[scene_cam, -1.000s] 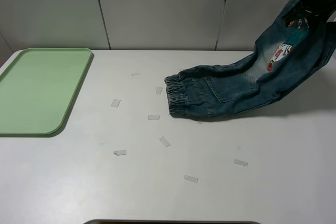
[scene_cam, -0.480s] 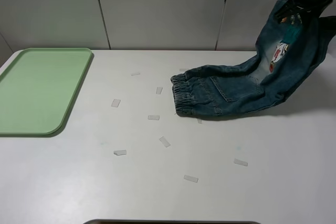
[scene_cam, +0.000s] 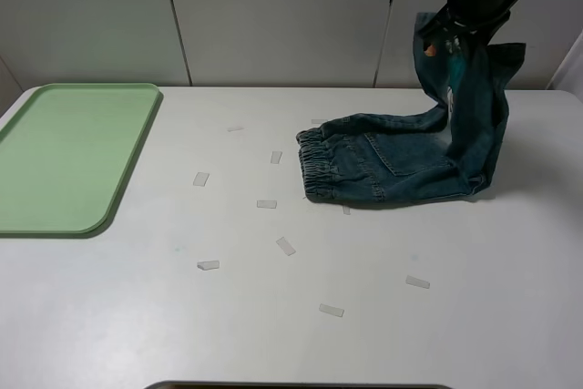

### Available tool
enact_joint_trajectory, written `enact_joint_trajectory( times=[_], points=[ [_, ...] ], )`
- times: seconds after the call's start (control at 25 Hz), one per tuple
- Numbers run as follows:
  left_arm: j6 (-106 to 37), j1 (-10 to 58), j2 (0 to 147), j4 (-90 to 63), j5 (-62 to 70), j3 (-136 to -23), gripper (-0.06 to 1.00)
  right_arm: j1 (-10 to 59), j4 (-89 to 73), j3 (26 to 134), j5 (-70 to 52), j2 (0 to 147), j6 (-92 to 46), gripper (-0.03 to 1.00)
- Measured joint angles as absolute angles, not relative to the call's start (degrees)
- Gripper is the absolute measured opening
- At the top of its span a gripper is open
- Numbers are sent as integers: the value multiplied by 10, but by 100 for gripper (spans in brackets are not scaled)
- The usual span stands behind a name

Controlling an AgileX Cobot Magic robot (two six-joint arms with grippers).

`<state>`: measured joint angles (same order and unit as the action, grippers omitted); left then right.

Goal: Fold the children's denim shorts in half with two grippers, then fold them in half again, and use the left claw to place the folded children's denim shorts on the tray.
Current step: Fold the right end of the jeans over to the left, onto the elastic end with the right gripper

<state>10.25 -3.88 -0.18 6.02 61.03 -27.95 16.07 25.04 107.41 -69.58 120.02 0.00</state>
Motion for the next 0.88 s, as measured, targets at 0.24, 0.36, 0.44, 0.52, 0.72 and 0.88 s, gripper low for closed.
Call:
enact_joint_trajectory(
  times=[0.24, 0.36, 0.44, 0.52, 0.72, 0.88],
  points=[
    [103, -39, -2, 60, 610, -279, 98, 211, 245, 1027, -696, 1200, 24, 6],
    [102, -39, -2, 60, 610, -279, 98, 237, 243, 1018, -696, 1200, 44, 6],
    [102, -39, -2, 60, 610, -279, 98, 253, 242, 1013, -696, 1200, 61, 6],
    [102, -39, -2, 60, 610, -279, 98, 266, 234, 1008, -696, 1200, 75, 6],
    [102, -39, -2, 60, 610, -279, 98, 292, 196, 1006, -697, 1200, 99, 6],
    [102, -39, -2, 60, 610, -279, 98, 298, 180, 1006, -696, 1205, 109, 6]
  ],
)
